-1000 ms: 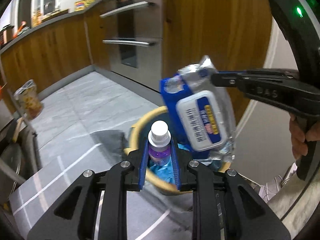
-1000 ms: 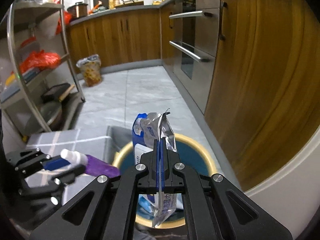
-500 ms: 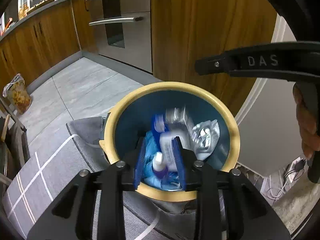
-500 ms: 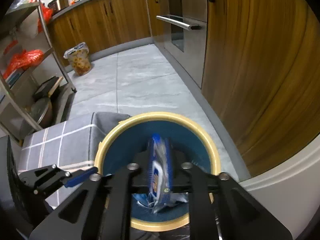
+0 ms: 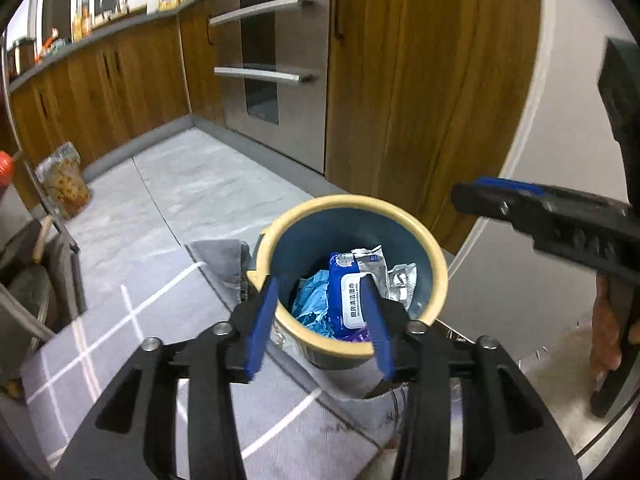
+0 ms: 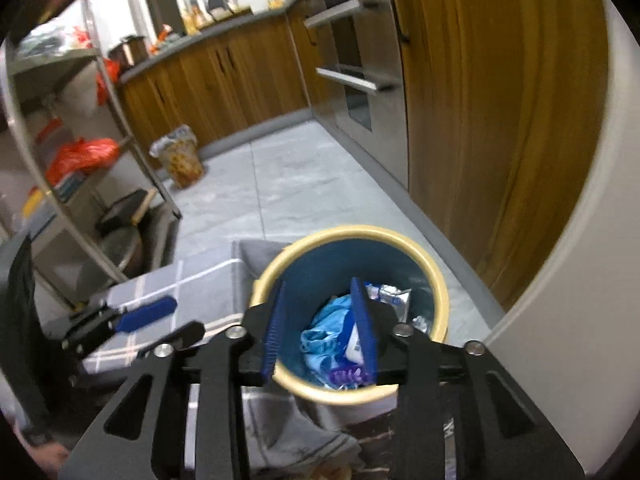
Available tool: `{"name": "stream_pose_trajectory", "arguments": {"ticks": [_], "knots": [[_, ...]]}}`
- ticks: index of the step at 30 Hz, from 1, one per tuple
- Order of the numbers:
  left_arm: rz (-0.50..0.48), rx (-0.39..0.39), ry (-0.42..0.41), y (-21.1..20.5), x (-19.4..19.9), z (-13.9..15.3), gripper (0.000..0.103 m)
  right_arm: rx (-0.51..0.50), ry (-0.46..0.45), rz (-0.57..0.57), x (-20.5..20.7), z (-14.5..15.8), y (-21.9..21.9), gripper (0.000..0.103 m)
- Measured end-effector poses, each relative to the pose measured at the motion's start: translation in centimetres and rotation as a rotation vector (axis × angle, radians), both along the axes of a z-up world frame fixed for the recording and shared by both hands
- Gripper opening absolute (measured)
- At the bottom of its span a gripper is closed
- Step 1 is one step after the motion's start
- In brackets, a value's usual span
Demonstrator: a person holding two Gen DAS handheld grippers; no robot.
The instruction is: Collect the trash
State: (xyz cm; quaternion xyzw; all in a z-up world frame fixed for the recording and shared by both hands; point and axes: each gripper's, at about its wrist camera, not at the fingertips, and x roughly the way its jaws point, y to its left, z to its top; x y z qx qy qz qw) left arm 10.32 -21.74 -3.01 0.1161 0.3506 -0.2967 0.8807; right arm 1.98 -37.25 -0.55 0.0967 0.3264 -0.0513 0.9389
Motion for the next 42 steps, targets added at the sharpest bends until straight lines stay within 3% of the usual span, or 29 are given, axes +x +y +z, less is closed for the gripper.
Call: {"name": "stream_pose_trajectory", "arguments": {"ticks": [3,9,12,21,29,42], "knots": [[0.002,-0.017,-0.065,1.2,-2.9,2.6,0.069,-0.04,-0.089,0.0,-3.6,1.6,1.4,0.072],[0.046,-0.069,-0.148,4.3,-7.5,5.9,0.092,-0.141,-0.192,-0.019,-7.4,3.0,3.3,0.095],[0.071,-0.083,-0.199,5.8,-9.5,6.9,0.097,-0.181,-0.235,-0.044,-8.4,3.4,3.8,0.098],[0.136,-0.121,-0.238,7.7,-10.7,7.0,0.097,-0.19,-0.305,-0.115,-9.9,3.7,4.0,0.098],[0.156,-0.106,-0.285,8.3,-11.2,7.3,0.097,-0.209,-0.314,-0.102,-10.0,3.6,4.9,0.098],[0.15,-0.105,-0.282,8.2,-11.5,7.3,0.097,-0.229,-0.316,-0.093,-10.4,3.6,5.5,0.098]]}}
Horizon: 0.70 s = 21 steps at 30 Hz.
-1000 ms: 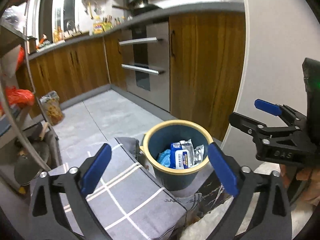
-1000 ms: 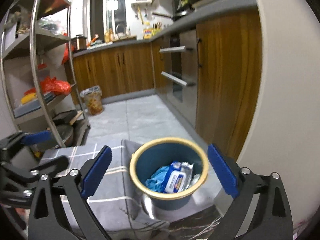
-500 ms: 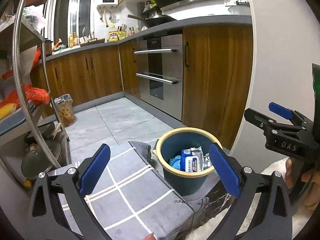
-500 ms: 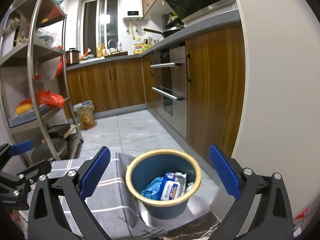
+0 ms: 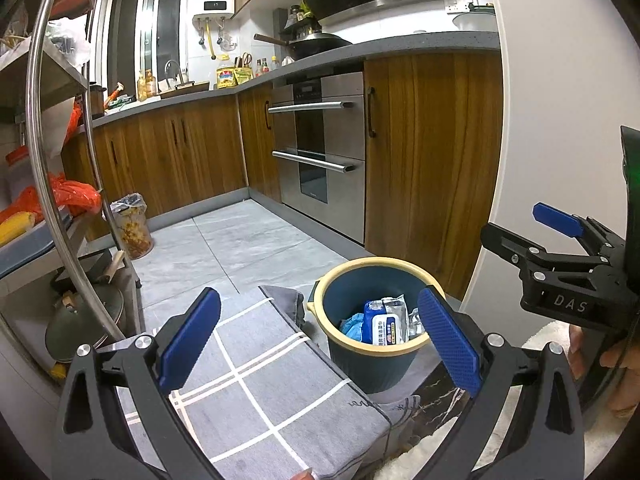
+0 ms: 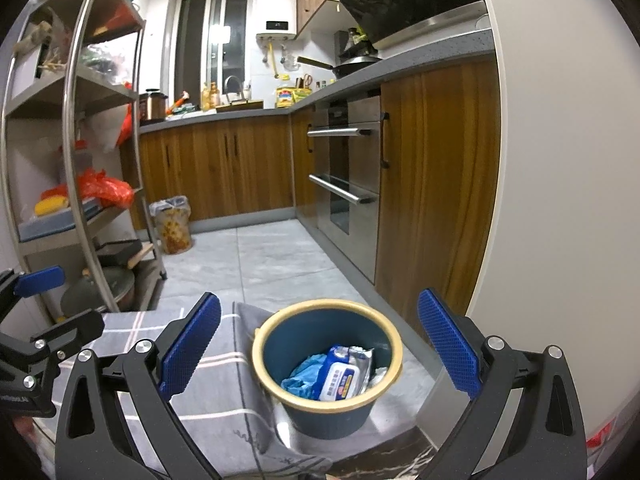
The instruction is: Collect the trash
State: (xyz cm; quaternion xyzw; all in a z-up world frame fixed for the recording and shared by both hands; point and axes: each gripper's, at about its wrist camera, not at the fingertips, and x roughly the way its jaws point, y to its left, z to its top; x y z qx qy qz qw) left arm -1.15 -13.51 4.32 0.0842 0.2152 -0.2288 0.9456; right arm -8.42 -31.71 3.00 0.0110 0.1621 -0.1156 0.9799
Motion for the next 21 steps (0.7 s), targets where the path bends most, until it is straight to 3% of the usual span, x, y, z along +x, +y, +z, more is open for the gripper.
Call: {"name": "stream_pose_trajectory", "arguments": {"ticks": [21], "knots": [[-0.001,0.001,-0.001,-0.51,-0.27,-0.09,0.097,0.0,0.0,0.001,0.04,0.09,0.01,0.098]]}}
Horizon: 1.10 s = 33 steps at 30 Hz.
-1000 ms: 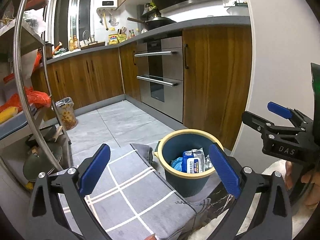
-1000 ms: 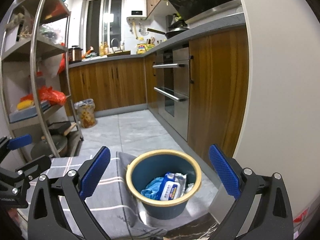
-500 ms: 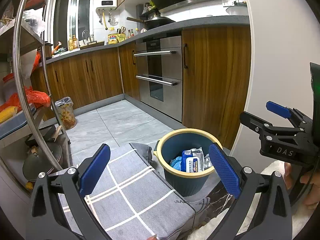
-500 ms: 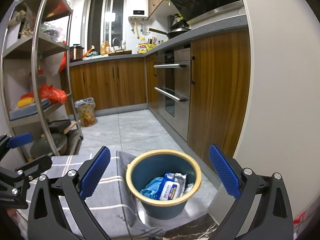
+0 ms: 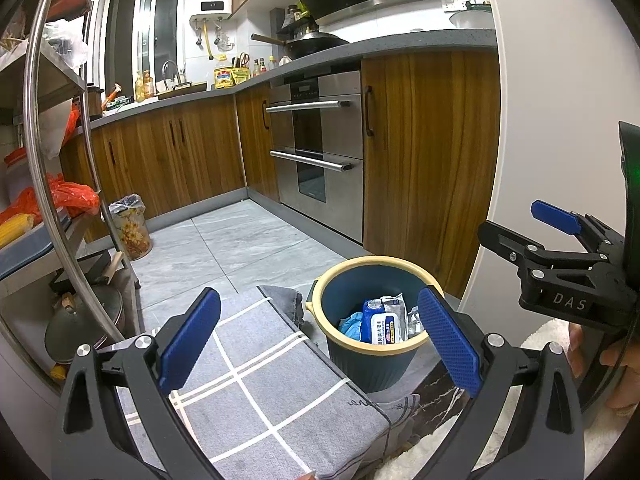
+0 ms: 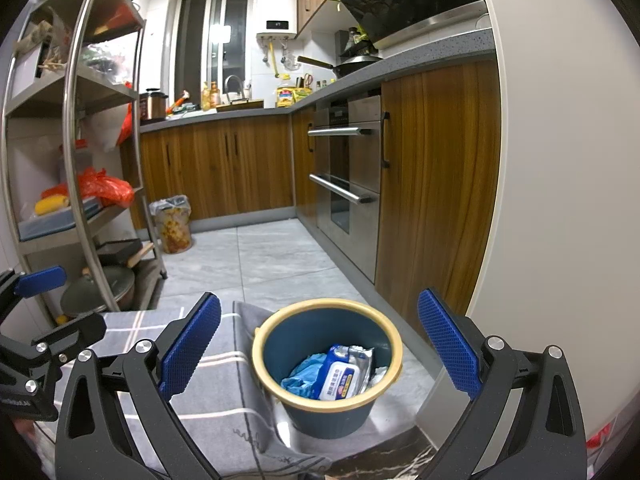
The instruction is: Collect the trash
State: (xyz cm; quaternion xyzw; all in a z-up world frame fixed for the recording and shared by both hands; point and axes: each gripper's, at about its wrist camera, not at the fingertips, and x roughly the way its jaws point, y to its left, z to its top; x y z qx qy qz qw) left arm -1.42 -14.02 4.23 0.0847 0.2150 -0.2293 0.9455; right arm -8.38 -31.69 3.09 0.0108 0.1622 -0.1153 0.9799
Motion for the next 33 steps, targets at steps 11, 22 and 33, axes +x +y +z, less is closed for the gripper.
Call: {"name": "stream_pose_trajectory", "arguments": {"ticks": [11,22,33], "knots": [[0.0,0.0,0.0,-0.01,0.02,0.03,0.097,0.0,0.001,-0.001,-0.01,0.03,0.07,0.098],[0.001,0.0,0.0,-0.09,0.03,0.07,0.097,-0.001,0.001,0.0,0.03,0.04,0.0,0.098],[-0.005,0.001,0.0,-0.39,-0.15,0.07,0.097,0.0,0.002,0.0,0.03,0.07,0.01,0.098]]}}
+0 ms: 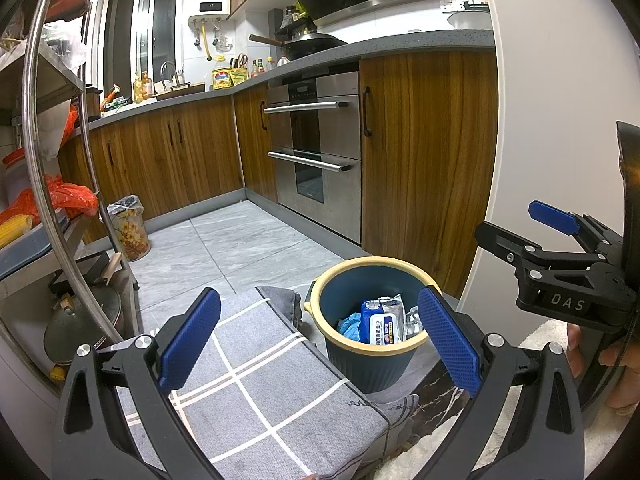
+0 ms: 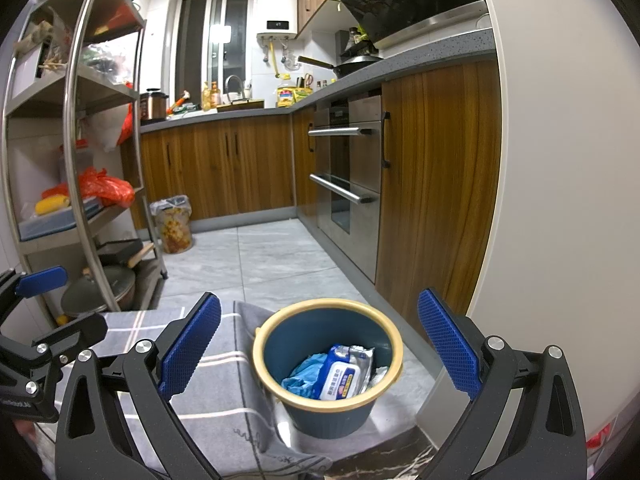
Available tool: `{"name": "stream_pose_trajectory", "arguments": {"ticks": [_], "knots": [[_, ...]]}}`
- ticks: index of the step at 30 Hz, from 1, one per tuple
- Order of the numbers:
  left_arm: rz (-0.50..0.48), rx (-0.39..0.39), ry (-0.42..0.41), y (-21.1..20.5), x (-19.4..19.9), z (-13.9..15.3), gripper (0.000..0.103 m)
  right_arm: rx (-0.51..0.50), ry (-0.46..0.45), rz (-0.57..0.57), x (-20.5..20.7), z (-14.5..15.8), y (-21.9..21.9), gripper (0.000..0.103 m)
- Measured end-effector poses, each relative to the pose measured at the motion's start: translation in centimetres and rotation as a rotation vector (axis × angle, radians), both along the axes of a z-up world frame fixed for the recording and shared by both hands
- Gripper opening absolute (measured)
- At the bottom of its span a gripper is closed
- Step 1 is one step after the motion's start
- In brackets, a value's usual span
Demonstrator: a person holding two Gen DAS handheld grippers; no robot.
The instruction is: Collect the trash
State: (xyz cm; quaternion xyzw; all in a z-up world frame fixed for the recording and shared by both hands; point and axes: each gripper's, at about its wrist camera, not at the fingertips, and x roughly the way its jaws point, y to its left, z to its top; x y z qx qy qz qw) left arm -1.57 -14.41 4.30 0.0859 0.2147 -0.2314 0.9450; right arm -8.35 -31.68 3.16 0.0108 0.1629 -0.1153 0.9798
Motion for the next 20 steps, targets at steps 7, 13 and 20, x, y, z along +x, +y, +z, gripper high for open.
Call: {"name": "stream_pose_trajectory", "arguments": {"ticks": [7,13,20], "knots": [[-0.009,-0.002,-0.006,-0.1,-0.1,0.1,0.097,0.001,-0.001,0.001,0.0,0.0,-0.1,0.098],[-0.026,0.01,-0.002,-0.2,-0.1,0.3,0.097,0.0,-0.001,0.001,0.0,-0.1,-0.1,0.098],[-0.013,-0.016,-0.002,0.9,0.1,1.4,0.097,-0.003,0.018,-0.007,0.2,-0.3,0.1,0.098]]}}
